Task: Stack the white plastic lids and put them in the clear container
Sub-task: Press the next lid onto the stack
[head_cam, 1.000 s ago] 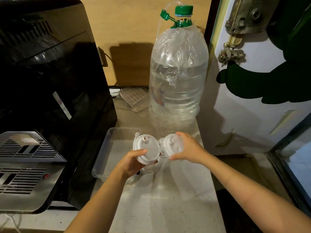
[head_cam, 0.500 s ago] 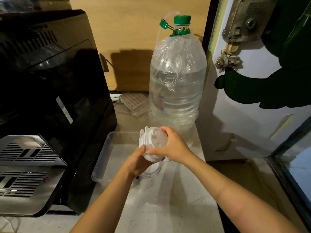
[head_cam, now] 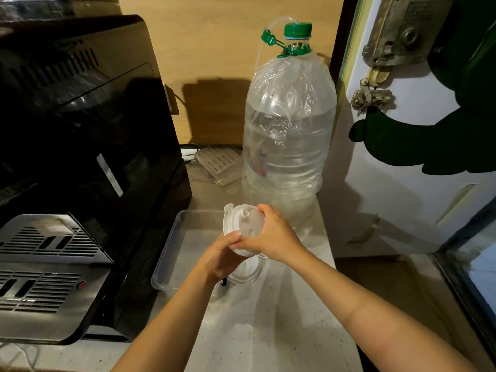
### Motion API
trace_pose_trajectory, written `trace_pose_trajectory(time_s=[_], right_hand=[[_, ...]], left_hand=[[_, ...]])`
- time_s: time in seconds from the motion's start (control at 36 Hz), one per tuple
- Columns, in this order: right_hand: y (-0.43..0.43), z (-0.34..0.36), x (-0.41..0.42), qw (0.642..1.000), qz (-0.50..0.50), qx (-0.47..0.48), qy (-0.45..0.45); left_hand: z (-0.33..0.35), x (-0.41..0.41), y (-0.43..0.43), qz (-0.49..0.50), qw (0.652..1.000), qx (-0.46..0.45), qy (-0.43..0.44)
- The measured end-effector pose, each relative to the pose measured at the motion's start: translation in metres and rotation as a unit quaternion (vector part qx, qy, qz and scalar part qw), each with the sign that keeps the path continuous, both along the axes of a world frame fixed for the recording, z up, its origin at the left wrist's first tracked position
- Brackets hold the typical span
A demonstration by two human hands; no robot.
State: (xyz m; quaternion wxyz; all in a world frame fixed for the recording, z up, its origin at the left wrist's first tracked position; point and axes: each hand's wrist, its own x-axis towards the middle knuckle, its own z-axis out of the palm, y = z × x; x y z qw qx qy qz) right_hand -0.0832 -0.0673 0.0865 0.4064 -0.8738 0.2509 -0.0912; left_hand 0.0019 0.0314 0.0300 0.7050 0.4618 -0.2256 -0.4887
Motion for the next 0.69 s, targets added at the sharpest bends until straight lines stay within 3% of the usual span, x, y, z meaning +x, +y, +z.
trace_pose_trajectory(time_s=[0.42, 0.69], right_hand=[[0.0, -0.006, 0.009, 0.999, 0.001, -0.033, 0.029], [0.0, -0.014, 0.014, 0.998, -0.005, -0.048, 0.047]], left_hand=[[-0.001, 0.008, -0.005, -0.013, 0.998, 0.045, -0.038], [-0.011, 0.013, -0.011, 0.013, 0.999, 0.034, -0.007]])
